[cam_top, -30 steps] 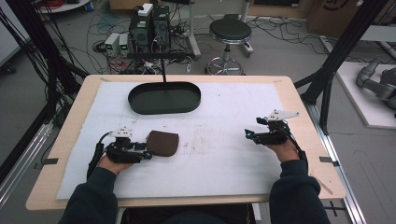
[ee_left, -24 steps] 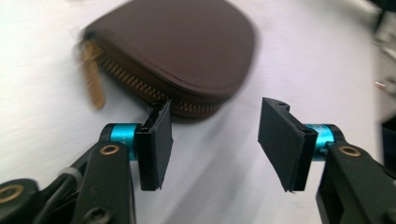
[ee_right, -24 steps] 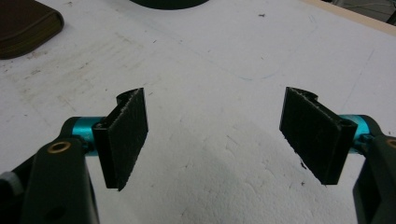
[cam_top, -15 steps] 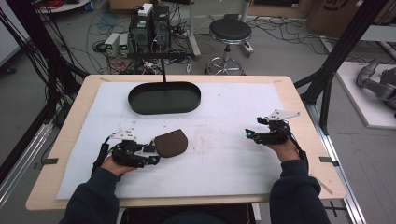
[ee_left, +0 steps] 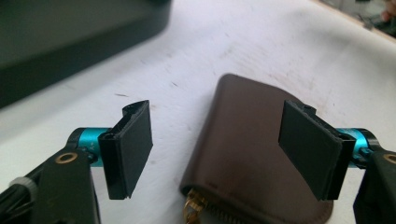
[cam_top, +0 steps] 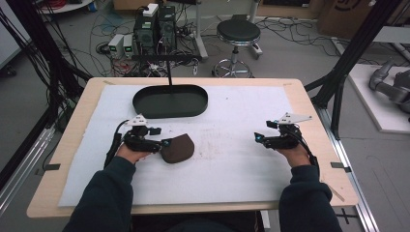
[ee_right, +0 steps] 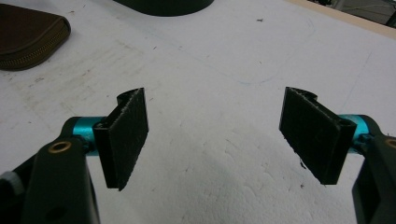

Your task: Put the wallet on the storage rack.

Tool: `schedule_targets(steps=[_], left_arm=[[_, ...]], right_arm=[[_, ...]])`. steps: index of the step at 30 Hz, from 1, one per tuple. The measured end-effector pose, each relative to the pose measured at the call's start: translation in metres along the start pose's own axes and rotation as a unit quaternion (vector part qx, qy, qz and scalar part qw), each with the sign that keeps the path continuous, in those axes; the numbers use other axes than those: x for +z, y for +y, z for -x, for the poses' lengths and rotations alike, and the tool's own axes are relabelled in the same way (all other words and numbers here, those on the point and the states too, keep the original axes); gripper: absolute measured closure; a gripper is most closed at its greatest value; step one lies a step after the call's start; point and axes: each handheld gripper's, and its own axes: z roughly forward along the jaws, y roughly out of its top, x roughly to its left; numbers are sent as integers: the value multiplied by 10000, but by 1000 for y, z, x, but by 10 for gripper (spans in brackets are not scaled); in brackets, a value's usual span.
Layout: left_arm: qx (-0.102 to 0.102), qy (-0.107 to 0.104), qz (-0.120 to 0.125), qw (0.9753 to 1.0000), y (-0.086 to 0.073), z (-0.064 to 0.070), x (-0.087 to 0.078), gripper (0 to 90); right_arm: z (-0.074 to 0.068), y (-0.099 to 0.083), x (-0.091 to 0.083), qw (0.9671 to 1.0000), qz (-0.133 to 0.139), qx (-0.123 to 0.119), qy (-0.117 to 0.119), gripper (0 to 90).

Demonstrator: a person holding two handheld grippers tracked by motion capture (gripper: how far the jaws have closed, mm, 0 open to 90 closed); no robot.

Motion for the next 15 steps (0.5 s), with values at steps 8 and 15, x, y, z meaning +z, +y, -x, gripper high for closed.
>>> schedule_targets(steps=[8,15], left_arm=[[-322,-378,-435,9978,-6,-9,19,188],[-456,-914,-632,9928,-8,-9,19,329]], right_arm=[[-1,0,1,9999,-30,-43,112,246],[-1,0,2,9999,-40,-71,131,250]])
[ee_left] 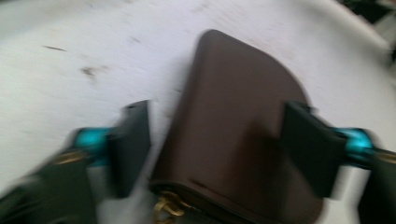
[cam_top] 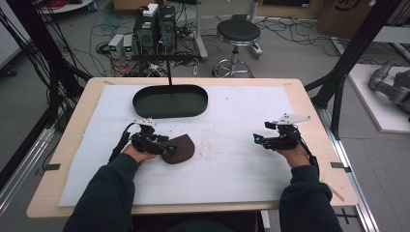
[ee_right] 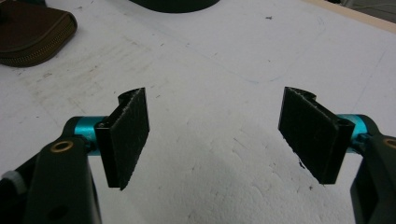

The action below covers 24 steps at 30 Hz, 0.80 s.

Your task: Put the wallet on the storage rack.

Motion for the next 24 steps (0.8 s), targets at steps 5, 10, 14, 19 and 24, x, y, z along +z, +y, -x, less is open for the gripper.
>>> schedule_targets(steps=[5,10,14,19,24], left_arm=[[62,54,7,10000,0,3,-2,370],[-139,-142,252,9995,-4,4,-11,561],[-118,-147,531,9984,-3,12,-19,654],[204,437,917,9946,1,22,-30,702],[800,1828,1222,9723,7,35,-42,709]], right_arm=[[-1,0,0,10000,-9,-12,15,251],[-1,0,-1,10000,29,3,29,251],[-1,1,-1,10000,50,-17,32,251],[-1,1,-2,10000,50,-15,39,251],[-2,1,-2,10000,45,-19,36,251]])
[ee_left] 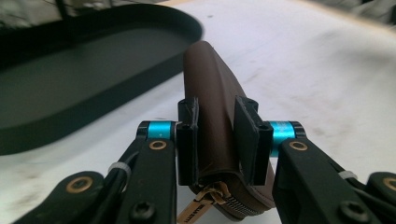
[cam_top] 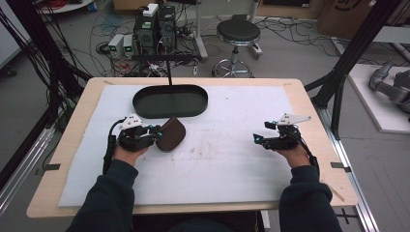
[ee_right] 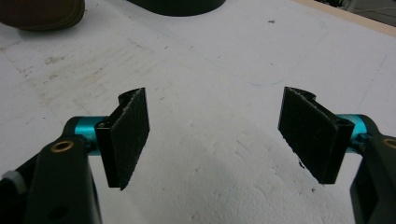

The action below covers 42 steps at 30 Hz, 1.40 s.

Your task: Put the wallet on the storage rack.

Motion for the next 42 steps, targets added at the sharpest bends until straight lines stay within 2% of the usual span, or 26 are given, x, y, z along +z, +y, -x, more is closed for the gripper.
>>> schedule_targets(steps=[1,2,4,5,6,8,11,16,20,23,24,27,29,31,33,39,42], left_arm=[[144,153,-46,9998,0,2,0,709],[192,199,-41,9996,0,3,0,709],[259,184,-8,9995,0,5,0,708],[265,151,17,9995,0,6,0,707],[204,-20,-7,9998,0,5,1,705],[245,-95,68,9996,-2,7,2,689],[70,-298,217,9993,-3,5,1,671],[-107,-654,389,9970,-4,4,1,603],[-158,-655,407,9969,-4,5,3,542],[-327,-848,511,9946,-5,4,4,514],[-316,-895,533,9941,-5,4,4,514],[-238,-803,438,9955,-5,6,6,512],[-39,-768,134,9969,-8,9,11,524],[166,-797,-167,9965,-11,15,19,543],[254,-766,-299,9963,-14,21,25,546],[272,-649,-406,9967,-17,26,33,540],[189,-581,-338,9976,-16,24,31,534]], right_arm=[[0,0,0,10000,0,0,0,251],[0,0,0,10000,-3,-15,-1,251],[0,0,0,10000,-8,-2,9,251],[0,0,0,10000,-8,-4,8,251],[0,0,0,10000,-11,1,13,251],[0,0,1,10000,-10,0,13,251],[0,0,1,10000,-9,-4,23,251],[0,0,0,10000,5,-8,36,251],[-1,0,1,10000,1,-12,29,251],[0,0,0,10000,0,-2,45,252],[0,0,0,10000,-9,5,44,251],[0,0,1,10000,2,-3,48,252],[0,0,1,10000,2,-5,57,252],[0,0,1,10000,0,0,64,252],[0,0,1,10000,-7,16,69,251],[0,0,0,10000,-12,12,80,251],[0,-1,1,10000,-38,17,88,251]])
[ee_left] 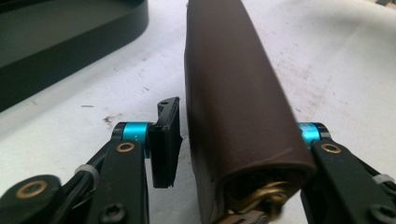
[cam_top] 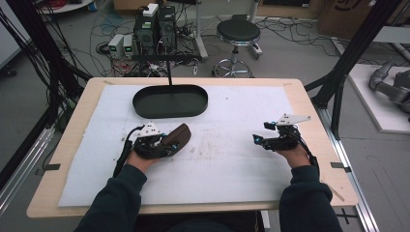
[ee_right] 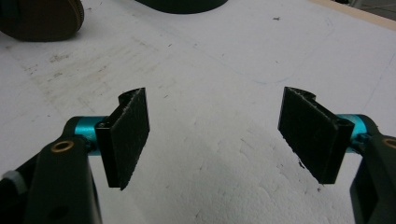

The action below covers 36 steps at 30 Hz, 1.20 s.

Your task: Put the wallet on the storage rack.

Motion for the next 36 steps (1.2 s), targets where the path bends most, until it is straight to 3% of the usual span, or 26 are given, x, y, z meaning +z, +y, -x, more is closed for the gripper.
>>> schedule_targets(steps=[3,8,12,18,25,29,32,36], left_arm=[[22,32,66,10000,2,-2,-5,642],[-230,-4,301,9993,8,-14,-11,652],[-305,41,506,9982,27,-27,-18,652],[-264,127,711,9970,59,-48,-22,652],[-448,149,665,9967,84,-80,-16,652],[-570,275,624,9960,93,-99,-8,651],[-623,375,602,9955,95,-110,1,651],[-884,412,505,9939,89,-123,14,651]], right_arm=[[0,0,0,10000,5,6,6,252],[0,0,0,10000,-5,21,9,252],[0,0,0,10000,12,47,6,251],[2,-1,0,10000,35,65,-55,250],[4,-1,-5,9997,141,45,-203,250],[5,-1,-6,9996,152,45,-219,250],[5,-2,-5,9997,129,41,-213,250],[6,-3,-5,9997,136,48,-202,250]])
